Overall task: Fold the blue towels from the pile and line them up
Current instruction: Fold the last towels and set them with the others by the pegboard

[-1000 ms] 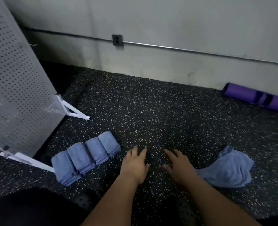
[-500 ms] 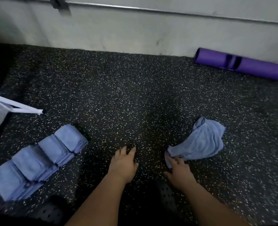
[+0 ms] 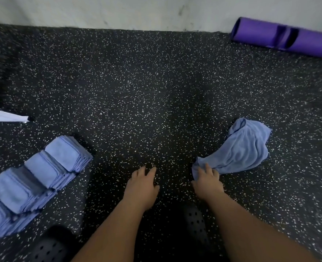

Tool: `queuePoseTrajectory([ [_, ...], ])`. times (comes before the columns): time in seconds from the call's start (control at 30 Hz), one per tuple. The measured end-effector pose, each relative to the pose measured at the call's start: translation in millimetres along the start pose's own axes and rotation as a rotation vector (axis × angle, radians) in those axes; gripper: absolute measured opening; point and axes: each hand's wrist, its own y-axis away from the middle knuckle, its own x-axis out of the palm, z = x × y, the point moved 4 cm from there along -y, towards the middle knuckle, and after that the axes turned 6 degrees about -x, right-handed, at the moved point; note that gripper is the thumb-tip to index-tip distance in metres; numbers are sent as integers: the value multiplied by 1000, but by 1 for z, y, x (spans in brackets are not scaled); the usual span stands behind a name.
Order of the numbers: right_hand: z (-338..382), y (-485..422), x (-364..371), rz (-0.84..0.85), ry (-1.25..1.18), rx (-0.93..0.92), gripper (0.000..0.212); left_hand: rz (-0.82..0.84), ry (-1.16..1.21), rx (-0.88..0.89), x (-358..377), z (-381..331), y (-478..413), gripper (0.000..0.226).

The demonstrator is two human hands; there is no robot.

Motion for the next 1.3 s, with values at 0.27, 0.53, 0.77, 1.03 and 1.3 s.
queuePoseTrajectory([
  [0.27, 1, 2, -34, -265, -225, 41, 40, -12, 82, 2, -22, -13, 3, 75],
  [0.53, 19, 71, -127, -591, -500, -37, 33, -142, 119, 56, -80, -32, 58, 75],
  [0.77, 60, 151, -202, -723, -627, -223, 16, -283, 95, 195, -140, -47, 135, 75],
  [1.03, 118, 243, -257, -776, -734, -438, 16, -509, 121, 311, -207, -40, 233, 71],
  [1.3, 172, 307, -296, -741, -684, -729, 20, -714, 263, 403, -264, -21, 296, 65],
])
